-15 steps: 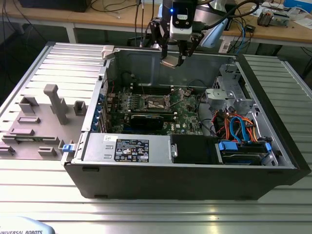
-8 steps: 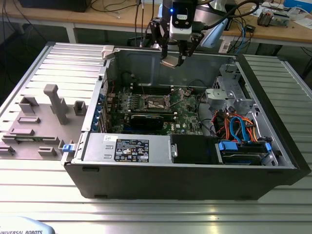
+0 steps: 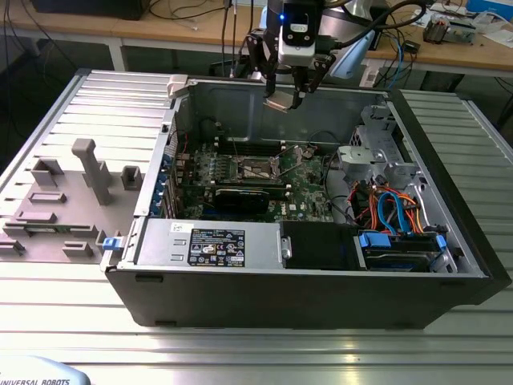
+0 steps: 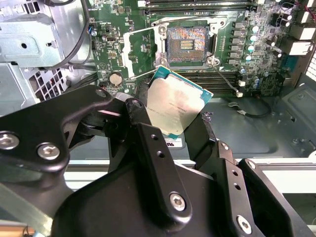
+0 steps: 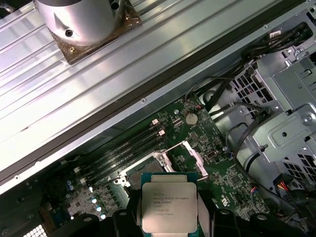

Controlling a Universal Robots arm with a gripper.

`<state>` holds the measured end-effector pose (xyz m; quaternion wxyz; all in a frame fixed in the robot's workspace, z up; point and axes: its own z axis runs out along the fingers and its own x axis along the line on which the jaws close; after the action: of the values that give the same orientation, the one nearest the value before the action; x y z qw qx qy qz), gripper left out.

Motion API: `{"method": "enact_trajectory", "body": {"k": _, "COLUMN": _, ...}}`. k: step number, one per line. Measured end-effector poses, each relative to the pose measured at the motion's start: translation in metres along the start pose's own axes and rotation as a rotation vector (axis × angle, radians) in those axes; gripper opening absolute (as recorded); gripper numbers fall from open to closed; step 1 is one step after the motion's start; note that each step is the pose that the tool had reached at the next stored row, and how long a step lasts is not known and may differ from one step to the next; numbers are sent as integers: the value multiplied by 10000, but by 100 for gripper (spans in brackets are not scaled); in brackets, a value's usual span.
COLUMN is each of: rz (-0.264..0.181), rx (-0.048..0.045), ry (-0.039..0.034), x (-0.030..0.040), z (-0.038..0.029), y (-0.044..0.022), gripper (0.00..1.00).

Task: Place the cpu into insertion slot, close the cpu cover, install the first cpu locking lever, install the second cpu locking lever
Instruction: 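Place the cpu into insertion slot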

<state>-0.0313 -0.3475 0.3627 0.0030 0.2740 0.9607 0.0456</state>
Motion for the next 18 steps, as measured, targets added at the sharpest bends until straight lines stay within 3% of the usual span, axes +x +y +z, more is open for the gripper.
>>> {"method": "enact_trajectory", "body": {"k": 18, "rz": 167, "rx": -4, "ry": -15, "x": 0, "z": 0, "y": 0, "gripper": 54}}
